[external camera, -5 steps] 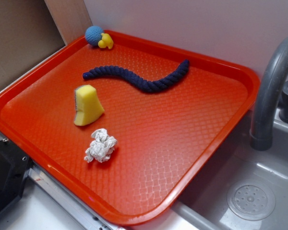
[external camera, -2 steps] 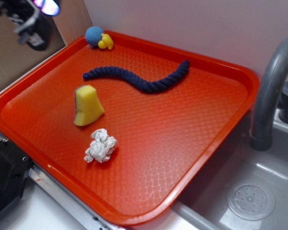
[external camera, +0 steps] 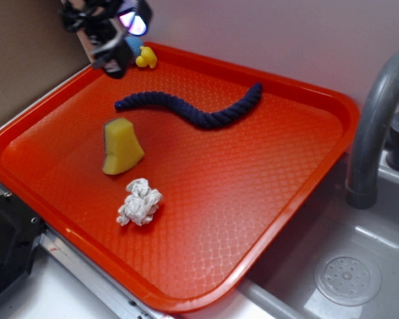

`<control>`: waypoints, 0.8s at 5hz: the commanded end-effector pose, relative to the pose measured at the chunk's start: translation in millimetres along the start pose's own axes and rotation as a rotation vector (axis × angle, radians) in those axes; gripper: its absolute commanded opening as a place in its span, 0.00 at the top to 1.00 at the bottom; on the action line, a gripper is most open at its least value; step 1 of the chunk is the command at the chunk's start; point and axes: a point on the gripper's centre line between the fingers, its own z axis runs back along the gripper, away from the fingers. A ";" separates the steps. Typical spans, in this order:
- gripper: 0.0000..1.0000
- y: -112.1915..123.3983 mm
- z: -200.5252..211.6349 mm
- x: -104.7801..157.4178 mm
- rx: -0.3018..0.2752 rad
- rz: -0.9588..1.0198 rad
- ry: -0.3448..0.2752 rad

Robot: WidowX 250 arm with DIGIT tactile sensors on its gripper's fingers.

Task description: Grab the blue rope.

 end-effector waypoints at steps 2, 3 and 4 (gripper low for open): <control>0.00 2.8 -51.8 16.3 0.022 -0.168 0.071; 0.00 5.2 -70.1 13.6 -0.006 -0.207 0.085; 0.00 -1.1 -79.0 12.0 -0.023 -0.267 0.074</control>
